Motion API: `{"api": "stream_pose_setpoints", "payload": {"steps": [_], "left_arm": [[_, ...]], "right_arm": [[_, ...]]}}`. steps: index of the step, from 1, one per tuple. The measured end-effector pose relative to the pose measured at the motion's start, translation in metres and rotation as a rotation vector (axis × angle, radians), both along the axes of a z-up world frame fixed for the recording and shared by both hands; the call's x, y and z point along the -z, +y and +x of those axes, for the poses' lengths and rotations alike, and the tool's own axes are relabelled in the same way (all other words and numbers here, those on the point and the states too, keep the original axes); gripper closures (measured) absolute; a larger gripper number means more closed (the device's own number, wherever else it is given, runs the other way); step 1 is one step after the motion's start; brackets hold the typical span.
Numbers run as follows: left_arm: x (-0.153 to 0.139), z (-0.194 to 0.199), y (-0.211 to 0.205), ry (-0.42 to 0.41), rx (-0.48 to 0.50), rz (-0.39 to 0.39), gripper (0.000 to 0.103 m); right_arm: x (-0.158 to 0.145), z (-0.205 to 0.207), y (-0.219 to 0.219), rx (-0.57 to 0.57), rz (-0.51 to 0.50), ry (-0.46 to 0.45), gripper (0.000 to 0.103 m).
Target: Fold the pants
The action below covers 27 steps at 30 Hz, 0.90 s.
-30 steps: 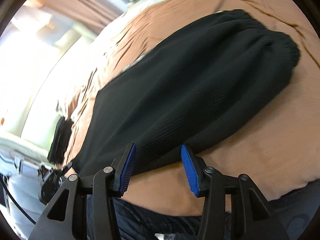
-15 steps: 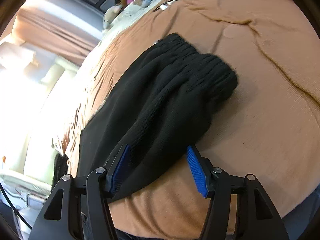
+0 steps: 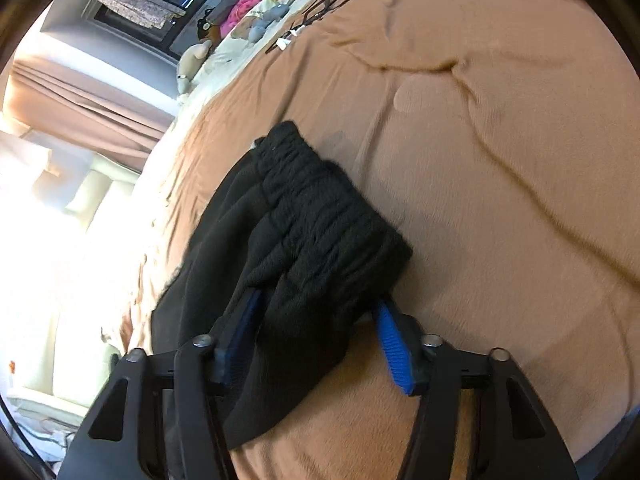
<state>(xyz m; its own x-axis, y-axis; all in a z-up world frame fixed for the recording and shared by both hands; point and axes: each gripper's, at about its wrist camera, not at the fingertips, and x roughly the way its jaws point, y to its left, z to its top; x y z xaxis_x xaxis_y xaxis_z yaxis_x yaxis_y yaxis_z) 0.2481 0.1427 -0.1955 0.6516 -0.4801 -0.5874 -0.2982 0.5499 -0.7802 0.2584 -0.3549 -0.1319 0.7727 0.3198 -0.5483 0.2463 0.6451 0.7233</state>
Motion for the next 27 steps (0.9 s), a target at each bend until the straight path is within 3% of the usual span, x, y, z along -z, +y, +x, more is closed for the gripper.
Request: {"api": "stream_pose_setpoints", "payload": {"steps": [3, 7, 12, 14, 19, 22, 27], "left_arm": [[-0.007, -0.004, 0.003, -0.023, -0.013, -0.009, 0.094], [-0.019, -0.008, 0.001, -0.049, -0.006, -0.022, 0.095], [-0.019, -0.014, -0.001, -0.044, 0.01, -0.037, 0.095], [-0.015, -0.013, 0.0, -0.039, 0.016, -0.047, 0.094], [-0.008, -0.007, 0.001, -0.015, 0.028, -0.073, 0.094], [-0.008, -0.005, -0.001, -0.015, 0.044, -0.076, 0.093], [-0.009, -0.003, -0.002, -0.018, 0.054, -0.097, 0.093]], "right_arm": [[-0.005, -0.004, 0.0, -0.002, -0.013, 0.018, 0.092], [-0.013, -0.025, -0.002, 0.014, -0.016, -0.018, 0.095], [0.006, -0.024, -0.007, 0.036, -0.005, 0.059, 0.095], [0.003, -0.033, -0.005, 0.041, -0.013, 0.05, 0.095], [-0.027, -0.052, 0.009, 0.011, -0.097, 0.017, 0.085], [-0.047, -0.063, 0.019, 0.005, -0.148, -0.017, 0.06], [-0.071, -0.074, 0.055, -0.078, -0.205, -0.078, 0.057]]}}
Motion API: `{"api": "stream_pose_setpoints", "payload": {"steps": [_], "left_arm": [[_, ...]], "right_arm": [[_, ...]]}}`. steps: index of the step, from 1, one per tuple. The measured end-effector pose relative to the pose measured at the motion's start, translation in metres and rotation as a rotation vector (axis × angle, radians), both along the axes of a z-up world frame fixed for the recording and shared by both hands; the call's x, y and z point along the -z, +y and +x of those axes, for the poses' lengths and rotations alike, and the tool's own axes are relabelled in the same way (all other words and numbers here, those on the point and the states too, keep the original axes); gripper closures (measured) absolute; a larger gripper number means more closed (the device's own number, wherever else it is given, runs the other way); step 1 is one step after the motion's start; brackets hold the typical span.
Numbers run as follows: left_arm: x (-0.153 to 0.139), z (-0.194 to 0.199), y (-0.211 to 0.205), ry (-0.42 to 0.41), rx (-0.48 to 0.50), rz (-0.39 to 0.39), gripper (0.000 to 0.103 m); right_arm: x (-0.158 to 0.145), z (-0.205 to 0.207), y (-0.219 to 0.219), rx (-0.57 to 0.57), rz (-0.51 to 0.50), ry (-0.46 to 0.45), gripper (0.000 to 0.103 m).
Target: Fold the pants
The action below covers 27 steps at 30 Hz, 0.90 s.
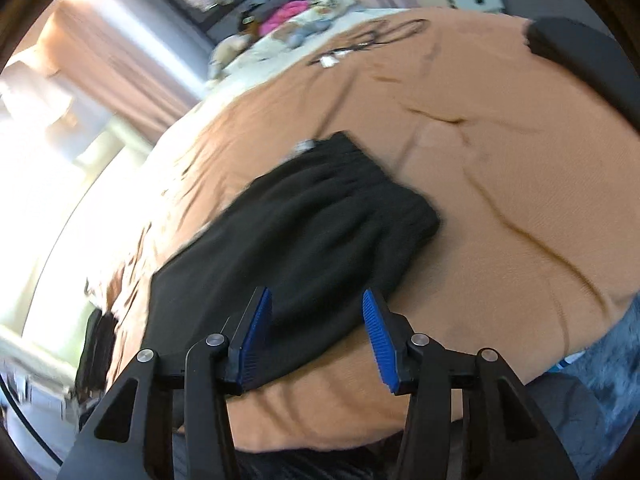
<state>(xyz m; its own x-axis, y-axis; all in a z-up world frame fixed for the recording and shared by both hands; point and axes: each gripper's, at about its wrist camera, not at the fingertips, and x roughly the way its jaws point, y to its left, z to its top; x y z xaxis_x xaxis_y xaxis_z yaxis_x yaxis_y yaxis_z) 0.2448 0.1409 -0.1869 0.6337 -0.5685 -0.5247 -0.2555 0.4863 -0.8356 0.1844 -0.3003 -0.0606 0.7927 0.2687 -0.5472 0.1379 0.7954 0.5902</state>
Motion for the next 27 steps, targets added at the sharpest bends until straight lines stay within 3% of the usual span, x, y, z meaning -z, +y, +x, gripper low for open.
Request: {"api": "stream_pose_setpoints", "payload": {"steps": [12, 25, 27], "left_arm": [[0.008, 0.002, 0.003, 0.013, 0.003, -0.041, 0.093], [0.011, 0.003, 0.005, 0.014, 0.007, -0.051, 0.093], [0.011, 0.005, 0.004, 0.014, 0.007, -0.056, 0.093]], "right_arm": [[-0.014, 0.027, 0.125, -0.276, -0.168, 0.008, 0.058], [-0.002, 0.08, 0.189, -0.375, -0.284, 0.067, 0.058], [0.004, 0.084, 0.196, -0.385, -0.293, 0.086, 0.063]]}}
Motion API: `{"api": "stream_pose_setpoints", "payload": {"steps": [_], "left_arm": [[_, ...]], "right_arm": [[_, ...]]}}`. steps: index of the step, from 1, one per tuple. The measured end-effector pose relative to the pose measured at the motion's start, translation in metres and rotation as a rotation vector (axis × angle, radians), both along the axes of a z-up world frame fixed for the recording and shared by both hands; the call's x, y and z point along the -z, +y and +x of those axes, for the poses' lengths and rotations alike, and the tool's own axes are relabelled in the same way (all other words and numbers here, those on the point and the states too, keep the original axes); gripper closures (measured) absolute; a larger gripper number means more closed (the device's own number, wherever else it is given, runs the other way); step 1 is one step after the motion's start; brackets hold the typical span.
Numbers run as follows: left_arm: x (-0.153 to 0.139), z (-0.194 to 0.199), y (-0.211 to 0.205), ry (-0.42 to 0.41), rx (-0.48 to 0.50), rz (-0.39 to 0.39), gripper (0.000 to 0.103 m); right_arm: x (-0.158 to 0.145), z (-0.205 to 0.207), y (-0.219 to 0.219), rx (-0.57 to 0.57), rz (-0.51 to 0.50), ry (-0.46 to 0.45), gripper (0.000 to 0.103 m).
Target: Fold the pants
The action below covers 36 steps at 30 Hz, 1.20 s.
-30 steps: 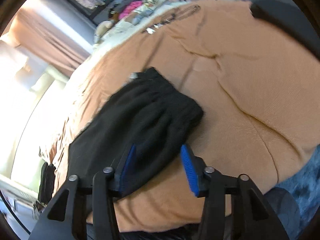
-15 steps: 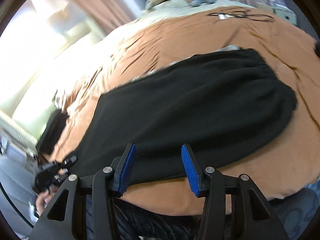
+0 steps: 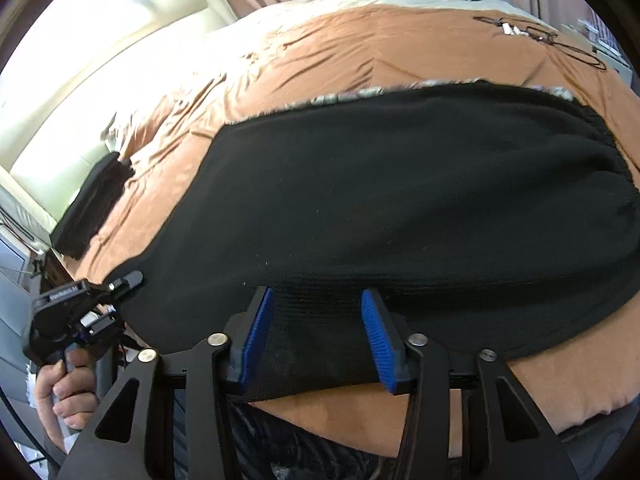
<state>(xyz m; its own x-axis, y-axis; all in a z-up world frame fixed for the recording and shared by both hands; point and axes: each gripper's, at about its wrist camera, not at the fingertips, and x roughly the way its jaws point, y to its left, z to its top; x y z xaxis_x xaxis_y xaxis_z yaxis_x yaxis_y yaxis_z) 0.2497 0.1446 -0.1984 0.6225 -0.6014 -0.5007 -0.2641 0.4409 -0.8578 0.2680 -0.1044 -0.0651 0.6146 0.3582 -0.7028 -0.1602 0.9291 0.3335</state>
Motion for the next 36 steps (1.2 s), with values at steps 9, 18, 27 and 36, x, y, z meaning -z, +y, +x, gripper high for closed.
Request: {"api": "stream_pose_setpoints", "payload": {"steps": [9, 18, 27, 36], "left_arm": [[0.003, -0.004, 0.0, -0.001, -0.012, -0.017, 0.093], [0.001, -0.015, 0.003, 0.006, -0.051, -0.032, 0.093], [-0.001, -0.019, 0.001, 0.047, -0.091, -0.03, 0.093], [-0.002, -0.014, -0.004, 0.103, -0.13, -0.02, 0.093]], "right_arm": [[0.025, -0.008, 0.008, -0.05, -0.09, 0.117, 0.075], [-0.018, 0.0, -0.005, -0.046, -0.048, 0.067, 0.085], [-0.009, 0.048, 0.0, -0.004, -0.05, 0.095, 0.085], [0.01, 0.106, 0.003, 0.032, -0.086, 0.157, 0.085]]}}
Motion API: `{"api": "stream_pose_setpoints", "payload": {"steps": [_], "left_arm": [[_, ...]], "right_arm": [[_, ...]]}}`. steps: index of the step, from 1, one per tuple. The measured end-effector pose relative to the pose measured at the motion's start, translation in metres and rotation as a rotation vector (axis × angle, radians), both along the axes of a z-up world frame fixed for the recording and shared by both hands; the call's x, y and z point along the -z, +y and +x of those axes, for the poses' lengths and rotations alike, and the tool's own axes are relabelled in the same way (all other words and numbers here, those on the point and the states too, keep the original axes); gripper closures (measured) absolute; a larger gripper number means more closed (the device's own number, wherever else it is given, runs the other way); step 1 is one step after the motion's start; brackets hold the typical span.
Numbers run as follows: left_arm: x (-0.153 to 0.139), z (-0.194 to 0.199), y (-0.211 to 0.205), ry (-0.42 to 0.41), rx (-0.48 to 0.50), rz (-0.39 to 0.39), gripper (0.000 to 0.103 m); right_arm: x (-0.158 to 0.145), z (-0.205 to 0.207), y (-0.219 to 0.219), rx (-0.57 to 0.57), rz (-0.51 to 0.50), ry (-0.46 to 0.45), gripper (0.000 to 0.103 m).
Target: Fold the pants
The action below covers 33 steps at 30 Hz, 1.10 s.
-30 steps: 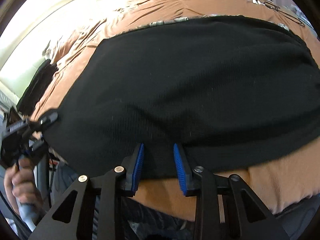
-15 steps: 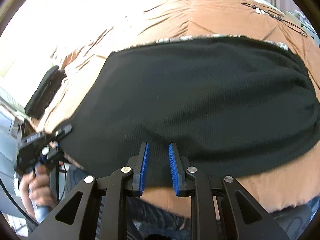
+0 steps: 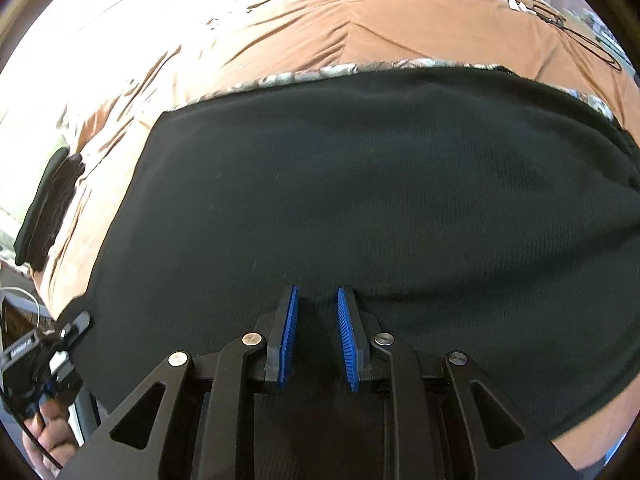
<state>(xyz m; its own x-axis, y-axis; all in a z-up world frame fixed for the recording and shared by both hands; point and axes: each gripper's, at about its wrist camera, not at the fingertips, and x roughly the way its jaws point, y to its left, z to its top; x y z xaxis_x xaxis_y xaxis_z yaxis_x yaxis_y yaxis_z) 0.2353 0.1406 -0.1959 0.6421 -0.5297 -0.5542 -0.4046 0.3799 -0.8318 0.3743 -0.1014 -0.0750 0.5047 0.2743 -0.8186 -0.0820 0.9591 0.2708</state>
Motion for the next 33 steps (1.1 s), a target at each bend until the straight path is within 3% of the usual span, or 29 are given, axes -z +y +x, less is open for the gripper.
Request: {"api": "stream_pose_setpoints", "payload": {"steps": [19, 33], "left_arm": [[0.001, 0.008, -0.003, 0.097, -0.088, 0.013, 0.093], [0.001, 0.008, -0.005, 0.103, -0.087, 0.036, 0.093]], "right_arm": [[-0.001, 0.114, 0.027, 0.034, -0.062, 0.021, 0.085], [0.0, 0.162, 0.016, 0.053, -0.092, 0.0, 0.088]]}}
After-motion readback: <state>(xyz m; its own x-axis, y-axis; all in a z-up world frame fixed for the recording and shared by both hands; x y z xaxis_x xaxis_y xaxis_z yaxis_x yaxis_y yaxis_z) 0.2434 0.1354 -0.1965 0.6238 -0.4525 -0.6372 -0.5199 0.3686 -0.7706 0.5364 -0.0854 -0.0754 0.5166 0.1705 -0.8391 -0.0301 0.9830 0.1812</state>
